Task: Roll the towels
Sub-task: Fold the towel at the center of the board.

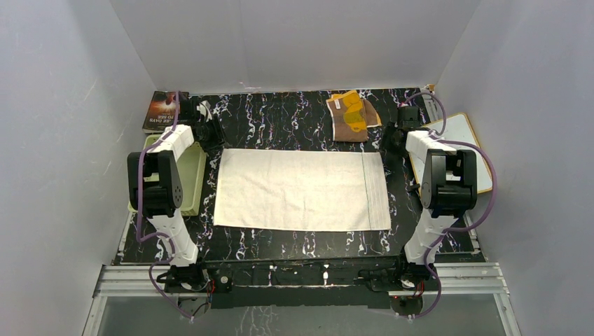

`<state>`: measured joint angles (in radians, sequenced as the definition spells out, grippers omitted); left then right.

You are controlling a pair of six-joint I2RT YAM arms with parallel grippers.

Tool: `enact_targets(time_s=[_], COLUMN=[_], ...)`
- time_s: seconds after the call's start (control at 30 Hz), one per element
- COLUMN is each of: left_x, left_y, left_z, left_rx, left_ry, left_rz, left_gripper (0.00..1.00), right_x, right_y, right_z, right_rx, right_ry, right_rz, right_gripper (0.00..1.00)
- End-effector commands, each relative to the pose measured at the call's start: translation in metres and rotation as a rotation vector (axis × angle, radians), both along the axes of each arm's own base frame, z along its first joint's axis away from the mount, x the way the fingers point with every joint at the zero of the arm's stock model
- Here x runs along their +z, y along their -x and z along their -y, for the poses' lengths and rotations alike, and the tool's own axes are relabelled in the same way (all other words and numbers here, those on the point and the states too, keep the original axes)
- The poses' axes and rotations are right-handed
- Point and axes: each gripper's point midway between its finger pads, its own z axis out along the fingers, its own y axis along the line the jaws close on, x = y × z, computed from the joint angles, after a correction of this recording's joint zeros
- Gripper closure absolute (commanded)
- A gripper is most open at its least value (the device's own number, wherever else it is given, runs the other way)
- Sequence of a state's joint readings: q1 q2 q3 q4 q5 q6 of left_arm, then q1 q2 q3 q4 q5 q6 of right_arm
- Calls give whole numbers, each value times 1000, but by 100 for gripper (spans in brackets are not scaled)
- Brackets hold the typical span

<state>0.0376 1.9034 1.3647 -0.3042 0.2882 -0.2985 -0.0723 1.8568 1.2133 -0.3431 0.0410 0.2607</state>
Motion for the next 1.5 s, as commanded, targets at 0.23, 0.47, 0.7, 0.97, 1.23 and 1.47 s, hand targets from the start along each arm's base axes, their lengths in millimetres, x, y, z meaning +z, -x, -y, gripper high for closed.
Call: enact_targets(time_s=[0.23, 0.47, 0.7, 0.97, 1.23, 1.47], left_x=[12, 14, 14, 17, 2, -15], left_y=[10, 5, 7, 4, -15, -29], left_z=[-7, -5, -7, -13, 6, 24], left_rx=[7, 7, 11, 18, -90, -187], left_ry=[-10, 17, 8, 8, 108, 110], left_rz=[-1, -4, -7, 7, 25, 33], left_gripper=[61, 61, 61, 61, 54, 32], right_x=[-7, -21, -47, -31, -1, -2], right_y=[-10, -2, 9, 3, -14, -14], right_z=[-28, -17, -30, -6, -3, -11], right_rx=[157, 126, 152, 62, 35, 51], right_ry=[82, 184, 52, 16, 1, -38], right_rz=[-16, -94, -136, -82, 9, 13], right_gripper=[51, 54, 72, 100, 100, 100])
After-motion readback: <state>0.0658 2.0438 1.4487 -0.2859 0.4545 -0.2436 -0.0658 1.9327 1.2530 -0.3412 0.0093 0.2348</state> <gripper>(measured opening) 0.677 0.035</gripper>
